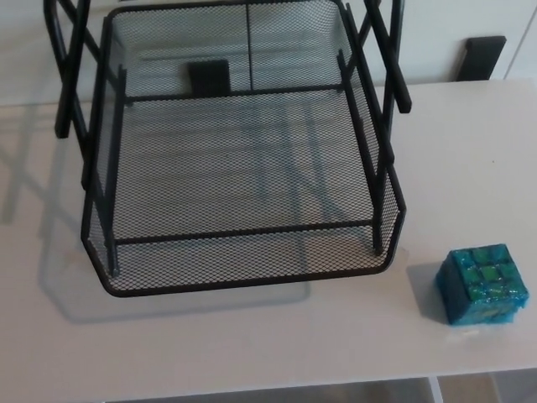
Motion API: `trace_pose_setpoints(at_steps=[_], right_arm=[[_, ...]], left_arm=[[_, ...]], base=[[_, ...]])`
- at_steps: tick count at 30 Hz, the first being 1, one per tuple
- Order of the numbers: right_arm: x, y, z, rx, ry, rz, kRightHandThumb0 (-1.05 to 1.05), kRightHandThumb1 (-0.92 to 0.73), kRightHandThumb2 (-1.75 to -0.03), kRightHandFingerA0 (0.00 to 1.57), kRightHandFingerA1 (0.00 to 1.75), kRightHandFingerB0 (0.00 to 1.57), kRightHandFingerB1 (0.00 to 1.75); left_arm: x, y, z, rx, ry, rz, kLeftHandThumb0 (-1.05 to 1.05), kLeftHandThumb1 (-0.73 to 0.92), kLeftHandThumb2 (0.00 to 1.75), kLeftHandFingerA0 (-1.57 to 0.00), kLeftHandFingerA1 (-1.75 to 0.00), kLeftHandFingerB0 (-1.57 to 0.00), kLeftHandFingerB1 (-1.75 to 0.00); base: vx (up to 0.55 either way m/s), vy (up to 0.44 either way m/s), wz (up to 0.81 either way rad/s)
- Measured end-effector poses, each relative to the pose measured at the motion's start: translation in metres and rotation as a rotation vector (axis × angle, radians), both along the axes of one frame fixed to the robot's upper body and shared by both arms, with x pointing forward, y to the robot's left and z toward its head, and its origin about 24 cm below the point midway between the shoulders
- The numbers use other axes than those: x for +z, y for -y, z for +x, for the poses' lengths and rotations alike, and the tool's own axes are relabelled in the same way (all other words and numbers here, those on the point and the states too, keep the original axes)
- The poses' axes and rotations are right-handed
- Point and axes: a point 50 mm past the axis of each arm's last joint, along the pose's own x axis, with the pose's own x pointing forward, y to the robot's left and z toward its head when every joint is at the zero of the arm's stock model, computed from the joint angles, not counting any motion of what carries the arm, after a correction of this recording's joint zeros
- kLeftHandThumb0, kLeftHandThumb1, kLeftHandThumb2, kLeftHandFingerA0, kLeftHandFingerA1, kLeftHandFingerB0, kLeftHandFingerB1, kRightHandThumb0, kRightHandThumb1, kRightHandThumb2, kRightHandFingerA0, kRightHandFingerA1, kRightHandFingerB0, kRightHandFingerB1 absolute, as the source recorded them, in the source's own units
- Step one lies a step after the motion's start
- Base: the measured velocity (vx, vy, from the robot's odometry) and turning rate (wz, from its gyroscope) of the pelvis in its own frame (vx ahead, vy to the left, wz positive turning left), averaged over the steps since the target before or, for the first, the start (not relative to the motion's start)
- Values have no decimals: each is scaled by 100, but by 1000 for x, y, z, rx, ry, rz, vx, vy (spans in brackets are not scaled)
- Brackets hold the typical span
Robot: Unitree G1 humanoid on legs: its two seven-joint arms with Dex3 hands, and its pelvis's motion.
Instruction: The robot walks towards a desk on which a file tray is kept in the middle and a cube is kept to its right. The robot lifts the cube using its right hand and places it on the file tray.
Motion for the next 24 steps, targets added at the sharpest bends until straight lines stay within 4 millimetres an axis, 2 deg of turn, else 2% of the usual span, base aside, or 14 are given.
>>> trace_pose_setpoints(at_steps=[2, 4, 5, 6, 7, 9, 10, 11, 12, 16, 17, 18, 19, 24], right_arm=[[11, -7, 18, 67, 24, -32, -100, -40, -76, 25, 95, 19, 79], [21, -17, 35, 148, 33, -71, -88, -52, -55, 5, 98, 16, 79], [26, -22, 42, 189, 37, -89, -41, -17, -85, 6, 59, 9, 59], [28, -26, 47, 219, 39, -101, -69, -54, -57, 3, 63, 1, 43], [31, -30, 52, 245, 38, -112, -62, -54, -57, 8, 51, 1, 30], [31, -42, 64, 321, 31, -128, -66, -40, -79, 10, 43, 0, 16], [31, -51, 71, 374, 25, -137, -64, -38, -78, 10, 37, 0, 15], [30, -58, 77, 416, 19, -143, -64, -38, -78, 10, 37, 0, 15], [30, -64, 81, 449, 11, -149, -63, -39, -78, 1, 43, 0, 16], [23, -94, 101, 608, -39, -178, -61, -56, -59, 12, 39, 0, 19], [21, -103, 105, 653, -56, -188, -65, -43, -80, 7, 49, 1, 19], [20, -110, 109, 687, -68, -196, -65, -43, -80, 7, 49, 1, 19], [17, -119, 113, 729, -84, -204, -64, -42, -80, 10, 49, 1, 20], [-2, -171, 129, 981, -190, -237, -61, -56, -58, 13, 40, 0, 21]], left_arm=[[-1, 1, 0, 1, -14, 1, -89, 84, 73, -19, -119, -14, -103], [-6, 3, 2, -16, -38, -9, -91, 87, 72, -32, -106, -17, -87], [-9, 4, 3, -27, -53, -17, -91, 63, 119, -51, -94, -19, -74], [-11, 6, 4, -36, -67, -23, -89, 81, 73, -45, -104, -21, -84], [-15, 7, 4, -46, -82, -31, -91, 59, 115, -54, -92, -21, -73], [-25, 13, 6, -79, -131, -58, -93, 59, 115, -58, -93, -20, -73], [-33, 18, 7, -103, -163, -77, -96, 71, 64, -53, -97, -28, -87], [-39, 22, 8, -124, -189, -93, -96, 71, 64, -53, -97, -28, -87], [-43, 25, 9, -141, -207, -108, -92, 51, 109, -66, -93, -27, -74], [-64, 40, 14, -218, -275, -172, -90, 55, 112, -67, -92, -28, -74], [-69, 44, 15, -240, -292, -188, -98, 78, 66, -59, -97, -30, -89], [-73, 46, 16, -256, -307, -198, -98, 78, 66, -59, -97, -30, -89], [-77, 50, 18, -276, -319, -211, -92, 52, 111, -70, -95, -26, -75], [-91, 64, 28, -381, -369, -260, -94, 74, 67, -64, -97, -32, -86]], base=[[0, 0, 0], [0, 0, 0], [0, 0, 0], [0, 0, 0], [0, 0, 0], [0, 0, 0], [0, 0, 0], [0, 0, 0], [0, 0, 0], [0, 0, 0], [0, 0, 0], [0, 0, 0], [0, 0, 0], [0, 0, 0]])
